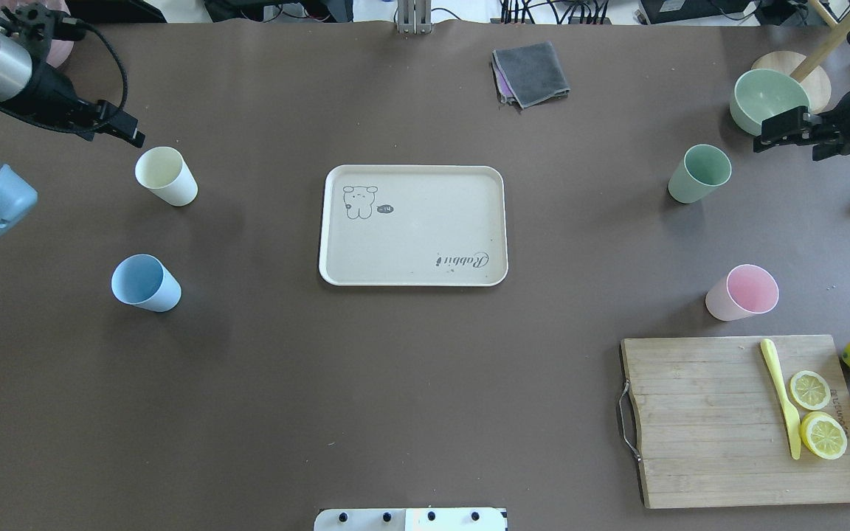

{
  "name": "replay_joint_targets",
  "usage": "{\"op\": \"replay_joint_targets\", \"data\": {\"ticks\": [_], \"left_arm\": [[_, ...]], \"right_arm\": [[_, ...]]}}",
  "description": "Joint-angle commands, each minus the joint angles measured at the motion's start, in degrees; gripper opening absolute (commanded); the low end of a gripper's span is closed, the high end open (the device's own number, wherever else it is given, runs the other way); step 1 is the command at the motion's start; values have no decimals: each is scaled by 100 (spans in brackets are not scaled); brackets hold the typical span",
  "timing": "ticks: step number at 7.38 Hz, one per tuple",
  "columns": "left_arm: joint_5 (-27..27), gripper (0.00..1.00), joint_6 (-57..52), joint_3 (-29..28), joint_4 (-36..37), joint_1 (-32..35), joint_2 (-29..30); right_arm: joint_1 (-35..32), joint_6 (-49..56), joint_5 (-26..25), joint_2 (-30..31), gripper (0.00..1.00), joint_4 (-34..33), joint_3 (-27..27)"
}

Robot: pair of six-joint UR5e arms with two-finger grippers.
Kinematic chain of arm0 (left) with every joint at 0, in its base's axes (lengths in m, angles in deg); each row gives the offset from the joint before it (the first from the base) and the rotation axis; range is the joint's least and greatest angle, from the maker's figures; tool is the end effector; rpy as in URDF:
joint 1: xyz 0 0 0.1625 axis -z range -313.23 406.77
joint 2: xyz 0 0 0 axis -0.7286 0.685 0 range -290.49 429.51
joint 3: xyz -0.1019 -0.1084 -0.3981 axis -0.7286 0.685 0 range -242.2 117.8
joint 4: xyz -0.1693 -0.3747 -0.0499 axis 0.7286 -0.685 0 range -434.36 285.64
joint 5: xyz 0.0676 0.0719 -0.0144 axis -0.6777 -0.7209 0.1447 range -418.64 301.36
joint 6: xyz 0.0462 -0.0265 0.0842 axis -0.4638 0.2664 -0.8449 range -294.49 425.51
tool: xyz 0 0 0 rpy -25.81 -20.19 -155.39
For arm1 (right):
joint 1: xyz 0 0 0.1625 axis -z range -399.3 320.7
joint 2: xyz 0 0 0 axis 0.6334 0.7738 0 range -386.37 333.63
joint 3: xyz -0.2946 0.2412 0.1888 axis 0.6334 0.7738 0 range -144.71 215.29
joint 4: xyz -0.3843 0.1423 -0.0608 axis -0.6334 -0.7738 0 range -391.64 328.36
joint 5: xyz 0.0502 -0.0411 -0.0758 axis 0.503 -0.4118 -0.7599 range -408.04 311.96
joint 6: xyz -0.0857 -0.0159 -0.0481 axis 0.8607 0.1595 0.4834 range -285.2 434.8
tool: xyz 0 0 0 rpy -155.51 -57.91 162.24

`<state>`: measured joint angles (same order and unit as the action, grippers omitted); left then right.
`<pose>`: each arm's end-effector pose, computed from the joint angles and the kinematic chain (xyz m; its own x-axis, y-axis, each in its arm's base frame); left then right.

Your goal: Place all cups on tray

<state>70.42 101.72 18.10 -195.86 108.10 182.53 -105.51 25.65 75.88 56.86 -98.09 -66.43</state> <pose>0.2610 -0.6244 0.4479 0.5788 0.2472 -0.7771 0.0020 0.9525 0.3045 -0.1513 -0.5360 0.4547 0.6247 0.0715 0.7776 -0.2644 0.9563 0.1245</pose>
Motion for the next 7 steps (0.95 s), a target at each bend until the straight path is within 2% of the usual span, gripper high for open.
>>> {"op": "replay_joint_targets", "data": {"ticks": [1,2,5,6,7], "left_arm": [[-294,84,45,-304,-357,-253,89],[-294,80,36,-313,-357,-271,89],[-303,50,27,-313,-357,-376,36],[-416,47,36,-313,-357,-411,27],[-487,35,53,-287,-357,-446,36]], "right_arm": [[29,-33,-43,0,100,10,-6],[29,-25,-87,0,100,10,-6],[29,-25,-105,17,100,10,-6],[29,-25,-105,26,100,10,-6],[29,-25,-105,26,100,10,-6]]}}
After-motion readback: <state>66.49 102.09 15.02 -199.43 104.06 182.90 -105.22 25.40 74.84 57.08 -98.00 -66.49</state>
